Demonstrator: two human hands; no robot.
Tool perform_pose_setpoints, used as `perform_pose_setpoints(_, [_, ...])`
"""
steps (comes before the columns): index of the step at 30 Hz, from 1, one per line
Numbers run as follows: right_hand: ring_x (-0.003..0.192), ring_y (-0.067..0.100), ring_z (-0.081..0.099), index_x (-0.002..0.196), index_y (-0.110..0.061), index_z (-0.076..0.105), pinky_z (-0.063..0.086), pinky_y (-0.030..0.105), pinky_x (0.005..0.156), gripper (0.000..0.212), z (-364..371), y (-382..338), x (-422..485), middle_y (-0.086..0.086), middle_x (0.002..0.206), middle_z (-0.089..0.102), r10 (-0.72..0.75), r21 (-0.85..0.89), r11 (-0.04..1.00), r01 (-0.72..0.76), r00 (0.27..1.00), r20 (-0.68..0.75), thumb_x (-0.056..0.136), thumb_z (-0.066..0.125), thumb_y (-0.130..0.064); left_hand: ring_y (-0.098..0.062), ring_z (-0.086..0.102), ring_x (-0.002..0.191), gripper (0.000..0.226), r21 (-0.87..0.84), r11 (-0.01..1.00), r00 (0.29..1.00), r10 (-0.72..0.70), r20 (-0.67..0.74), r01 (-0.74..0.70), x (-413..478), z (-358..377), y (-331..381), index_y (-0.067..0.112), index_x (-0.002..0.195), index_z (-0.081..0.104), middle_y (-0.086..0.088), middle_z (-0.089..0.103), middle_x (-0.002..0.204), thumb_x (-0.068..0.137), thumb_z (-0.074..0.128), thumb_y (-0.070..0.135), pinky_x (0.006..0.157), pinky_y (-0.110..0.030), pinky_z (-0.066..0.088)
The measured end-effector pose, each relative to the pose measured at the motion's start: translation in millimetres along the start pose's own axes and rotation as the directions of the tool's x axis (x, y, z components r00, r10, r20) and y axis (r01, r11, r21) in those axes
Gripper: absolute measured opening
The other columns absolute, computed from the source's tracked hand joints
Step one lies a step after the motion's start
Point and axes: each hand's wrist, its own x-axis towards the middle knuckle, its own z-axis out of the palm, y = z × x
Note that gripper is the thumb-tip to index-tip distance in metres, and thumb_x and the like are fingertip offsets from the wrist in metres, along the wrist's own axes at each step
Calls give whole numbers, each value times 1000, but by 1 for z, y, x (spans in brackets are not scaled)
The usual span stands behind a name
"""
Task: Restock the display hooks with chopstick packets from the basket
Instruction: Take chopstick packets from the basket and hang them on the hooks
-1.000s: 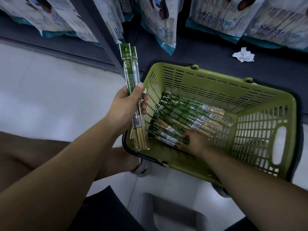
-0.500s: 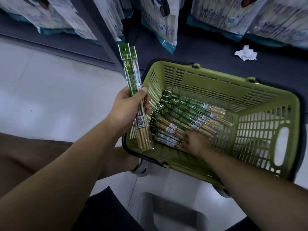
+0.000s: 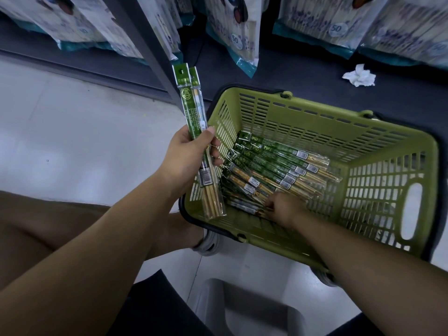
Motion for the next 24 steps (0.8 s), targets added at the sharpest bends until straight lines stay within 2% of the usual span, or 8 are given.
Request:
perform_pose_setpoints(3, [85, 17, 63, 96, -26, 71, 50, 29, 70, 18, -3, 5, 0, -4, 92, 67, 0, 85, 996, 0, 1000, -2, 89, 74, -42, -18, 57, 59, 8, -4, 1000, 1000, -2, 2, 2, 1, 0, 0, 9, 99, 55, -7, 61, 78, 104, 58, 15, 59, -32, 56])
perform_pose_setpoints(7, [76, 11, 62, 89, -30, 70, 41, 24, 60, 9, -20, 11, -1, -11, 79, 64, 66, 370, 929, -20, 992, -111, 89, 77, -36, -19, 58, 59, 8, -25, 1000, 1000, -11, 2, 11, 1, 0, -2, 10, 98, 56, -6, 63, 76, 104, 59, 15, 59, -33, 56])
perform_pose_setpoints(12, [86, 11, 61, 98, -32, 67, 45, 29, 82, 13, -73, -5, -18, -13, 89, 62, 52, 579, 812, 66, 981, -185, 89, 77, -34, -22, 69, 68, 8, -67, 997, 999, -47, 8, 47, 3, 4, -6, 7, 102, 57, -6, 69, 74, 104, 58, 15, 63, -34, 60])
perform_pose_setpoints(15, [73, 2, 60, 101, -27, 69, 46, 25, 72, 20, -106, -24, -33, -17, 81, 63, 16, 661, 737, 142, 974, -227, 88, 76, -40, -28, 76, 93, 14, -85, 993, 996, -83, 24, 85, 3, 11, -11, 7, 111, 58, -12, 75, 94, 105, 57, 19, 74, -41, 63])
perform_pose_setpoints(18, [99, 14, 66, 123, -13, 68, 50, 30, 87, 55, -128, -47, -47, -3, 113, 69, -25, 717, 669, 195, 970, -241, 84, 76, -49, -32, 68, 117, 40, -5, 997, 997, -72, 29, 72, 2, 19, -15, 10, 128, 57, -12, 71, 123, 99, 62, 36, 91, -51, 59])
perform_pose_setpoints(19, [99, 15, 64, 125, -10, 67, 48, 31, 89, 58, -133, -57, -52, 0, 112, 68, -56, 730, 644, 227, 966, -251, 84, 77, -49, -34, 64, 122, 56, 12, 997, 997, -72, 36, 72, -1, 22, -12, 11, 135, 55, -11, 68, 130, 93, 66, 46, 100, -55, 53])
perform_pose_setpoints(22, [62, 0, 56, 87, -18, 74, 42, 20, 62, 17, -139, -80, -62, -13, 70, 66, -135, 676, 667, 313, 943, -303, 89, 77, -35, -36, 57, 131, 98, -38, 996, 994, -75, 78, 78, -7, 30, -6, 11, 147, 43, -14, 59, 144, 72, 74, 65, 111, -57, 43])
perform_pose_setpoints(24, [44, -2, 45, 64, -25, 62, 32, 19, 46, 32, -140, -90, -66, -14, 49, 55, -171, 557, 751, 354, 919, -354, 93, 74, -29, -35, 62, 125, 88, -58, 997, 996, -42, 76, 47, -9, 32, -5, 11, 141, 45, -14, 64, 137, 75, 76, 60, 107, -57, 47])
